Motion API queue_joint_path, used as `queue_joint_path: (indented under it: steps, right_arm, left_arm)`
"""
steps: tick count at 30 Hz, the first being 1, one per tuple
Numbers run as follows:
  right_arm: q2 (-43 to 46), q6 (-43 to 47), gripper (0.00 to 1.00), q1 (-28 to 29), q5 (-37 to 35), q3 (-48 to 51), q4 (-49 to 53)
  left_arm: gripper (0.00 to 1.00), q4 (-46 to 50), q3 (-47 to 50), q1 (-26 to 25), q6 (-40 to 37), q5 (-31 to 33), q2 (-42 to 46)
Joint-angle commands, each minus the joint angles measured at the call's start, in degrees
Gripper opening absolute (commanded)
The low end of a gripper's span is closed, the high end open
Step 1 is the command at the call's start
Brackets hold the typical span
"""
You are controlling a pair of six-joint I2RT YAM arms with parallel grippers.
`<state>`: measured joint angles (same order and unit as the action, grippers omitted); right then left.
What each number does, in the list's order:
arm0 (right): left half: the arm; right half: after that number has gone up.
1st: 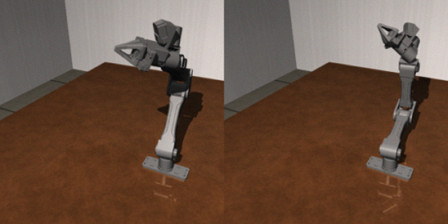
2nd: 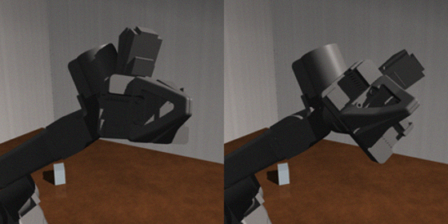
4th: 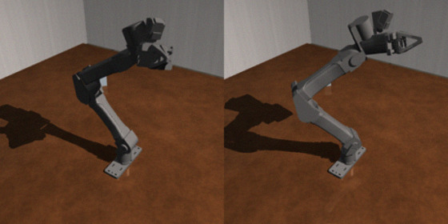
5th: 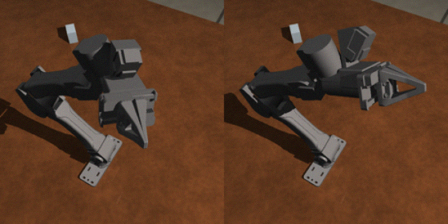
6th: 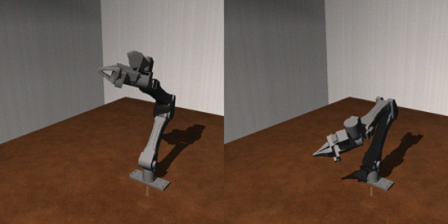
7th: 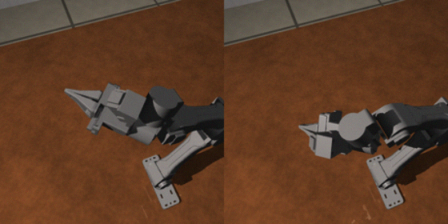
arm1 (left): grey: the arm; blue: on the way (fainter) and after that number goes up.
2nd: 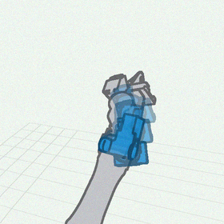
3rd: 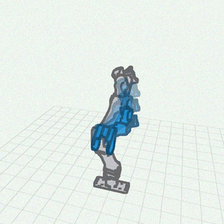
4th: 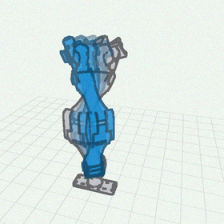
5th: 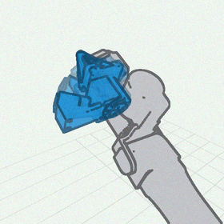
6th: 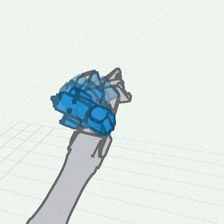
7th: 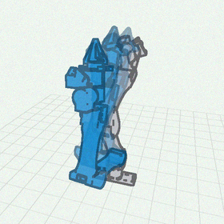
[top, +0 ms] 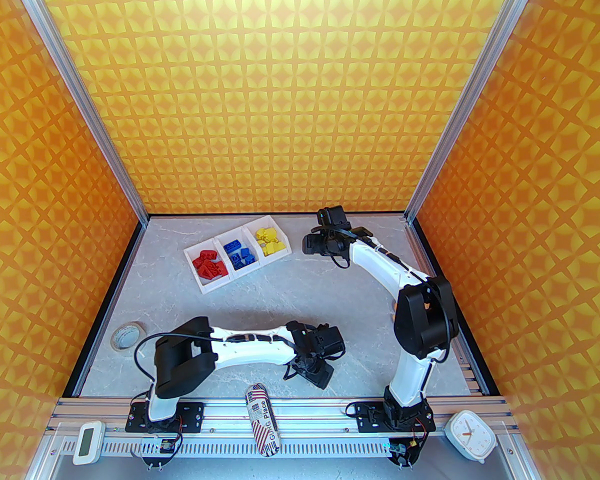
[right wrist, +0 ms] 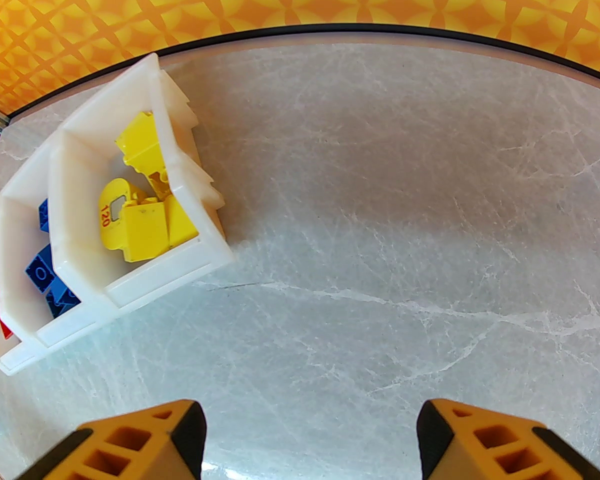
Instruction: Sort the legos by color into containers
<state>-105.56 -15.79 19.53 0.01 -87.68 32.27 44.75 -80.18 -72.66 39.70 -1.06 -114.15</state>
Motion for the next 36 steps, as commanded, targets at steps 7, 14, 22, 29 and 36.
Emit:
queue_joint_path:
  steps: [7, 14, 22, 29, 36]
  right_arm:
    - [4.31, 1.05, 0.74, 0.11, -0.01, 3.42, -1.42]
    - [5.65, 1.6, 0.74, 0.11, -0.35, 5.19, -1.17]
    - [7.13, 1.59, 0.74, 0.15, -1.9, 7.61, -1.25]
    - [8.61, 0.54, 0.74, -0.08, -3.0, 11.34, -2.11]
    - [11.75, -0.19, 0.74, -0.09, -2.19, 16.72, -3.76]
  left_arm:
    - [0.58, 4.38, -3.4, 1.27, 1.01, 4.8, -3.09]
    - [0.44, 4.21, -2.56, 2.67, 0.21, 6.1, -1.75]
    - [0.4, 4.83, -1.34, 9.58, -4.86, 9.27, 3.21]
    - [0.4, 6.58, -5.97, 23.82, -14.59, 13.19, 7.0]
    - [0.4, 6.36, -16.33, 38.13, -20.2, 13.41, 2.73]
